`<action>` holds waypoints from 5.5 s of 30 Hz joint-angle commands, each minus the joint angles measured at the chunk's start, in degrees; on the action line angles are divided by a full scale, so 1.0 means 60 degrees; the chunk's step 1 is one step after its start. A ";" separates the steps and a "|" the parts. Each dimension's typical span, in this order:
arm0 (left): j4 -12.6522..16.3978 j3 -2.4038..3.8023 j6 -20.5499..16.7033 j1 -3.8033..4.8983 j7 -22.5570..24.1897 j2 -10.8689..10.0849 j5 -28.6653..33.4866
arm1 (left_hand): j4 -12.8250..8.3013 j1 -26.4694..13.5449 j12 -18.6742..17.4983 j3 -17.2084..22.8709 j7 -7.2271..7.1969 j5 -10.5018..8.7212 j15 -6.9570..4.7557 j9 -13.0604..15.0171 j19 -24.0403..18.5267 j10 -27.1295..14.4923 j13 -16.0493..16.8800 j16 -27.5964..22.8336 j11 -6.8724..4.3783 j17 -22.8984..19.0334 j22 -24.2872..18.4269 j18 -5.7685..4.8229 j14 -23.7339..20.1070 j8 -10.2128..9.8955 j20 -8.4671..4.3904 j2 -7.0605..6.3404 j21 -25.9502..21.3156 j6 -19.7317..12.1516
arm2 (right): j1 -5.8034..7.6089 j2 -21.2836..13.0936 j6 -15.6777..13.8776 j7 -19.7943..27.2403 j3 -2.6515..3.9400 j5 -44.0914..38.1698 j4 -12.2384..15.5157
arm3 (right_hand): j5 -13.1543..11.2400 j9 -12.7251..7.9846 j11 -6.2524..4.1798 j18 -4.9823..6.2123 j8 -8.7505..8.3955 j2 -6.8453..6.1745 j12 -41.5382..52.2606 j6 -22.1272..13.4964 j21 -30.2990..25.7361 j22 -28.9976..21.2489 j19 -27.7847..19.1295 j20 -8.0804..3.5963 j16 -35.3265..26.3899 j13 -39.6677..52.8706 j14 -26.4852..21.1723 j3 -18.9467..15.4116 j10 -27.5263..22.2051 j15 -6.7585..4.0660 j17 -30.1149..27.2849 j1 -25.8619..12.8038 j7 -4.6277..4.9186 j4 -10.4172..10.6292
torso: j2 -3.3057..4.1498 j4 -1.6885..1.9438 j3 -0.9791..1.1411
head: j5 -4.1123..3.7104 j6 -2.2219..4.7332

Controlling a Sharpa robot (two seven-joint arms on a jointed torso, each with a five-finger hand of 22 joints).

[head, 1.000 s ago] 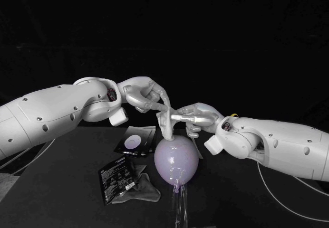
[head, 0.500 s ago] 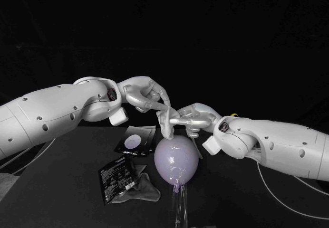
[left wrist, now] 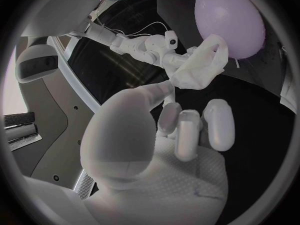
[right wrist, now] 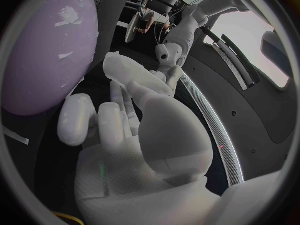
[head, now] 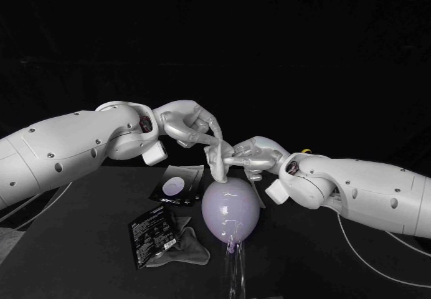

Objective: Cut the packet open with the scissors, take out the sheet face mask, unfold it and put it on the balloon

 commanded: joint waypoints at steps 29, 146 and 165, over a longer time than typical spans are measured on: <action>-0.0650 -0.0299 -0.2083 -0.0039 -0.1554 0.0102 -0.0143 | 0.0020 -0.0113 -0.0140 -0.0037 0.0067 0.0042 -0.0037 0.0668 -0.0017 -0.0238 -0.0365 0.0054 -0.0052 0.2330 0.0074 -0.0022 0.0931 0.0080 0.0031 0.0106 -0.0015 -0.0066 | -0.0005 -0.0612 0.0560 0.0662 0.0023 0.0985 0.0829 | -0.0012 0.0589 -0.0389 -0.0401 0.0913 0.0207 -0.0131 0.0486 0.1390 0.1682 0.0513 -0.0343 0.0626 0.0059 0.0421 0.2456 0.1450 -0.0386 0.0690 -0.0742 -0.0373 -0.0550 | -0.0006 -0.0003 0.0008 | -0.0025 0.0036; -0.0977 -0.0774 -0.2345 -0.1191 -0.3656 0.0123 0.2487 | -0.0064 -0.0145 -0.7074 -0.0503 0.0870 0.0048 0.0812 -0.0235 -0.5518 -0.4872 -0.7811 -0.3932 0.0898 -0.7111 -0.6156 0.1047 -0.4870 -0.1046 0.0792 -0.0724 -0.4185 -0.1742 | 0.1747 -0.0356 0.2834 -0.0483 0.0203 0.0695 -0.0709 | -0.0012 0.0758 -0.0377 -0.0383 0.1103 0.0219 -0.0214 0.0362 0.1321 0.1692 0.0456 -0.0332 0.0616 0.0106 0.0390 0.2797 0.1530 -0.0372 0.0668 -0.0913 -0.0341 -0.0814 | -0.0010 -0.0008 -0.0016 | -0.0249 0.0245; -0.2237 -0.0725 -0.3495 -0.1194 -0.0134 0.0456 0.4222 | 0.0148 -0.0100 -0.9579 -0.0345 0.0862 0.0054 0.1307 -0.0885 -0.7080 -0.3153 -1.0116 -0.9033 0.1027 -0.9913 -0.9204 0.0764 -0.6066 -0.1090 0.2045 -0.0620 -0.9311 -0.1098 | 0.2625 0.0949 0.4422 -0.2746 0.0185 -0.8143 -0.2005 | -0.0014 0.0852 -0.0402 -0.0411 0.1232 0.0125 -0.0214 0.0398 0.1455 0.1744 0.0511 -0.0325 0.0654 0.0143 0.0418 0.2826 0.1624 -0.0386 0.0710 -0.0978 -0.0381 -0.0920 | -0.0017 -0.0006 -0.0032 | -0.0373 0.0479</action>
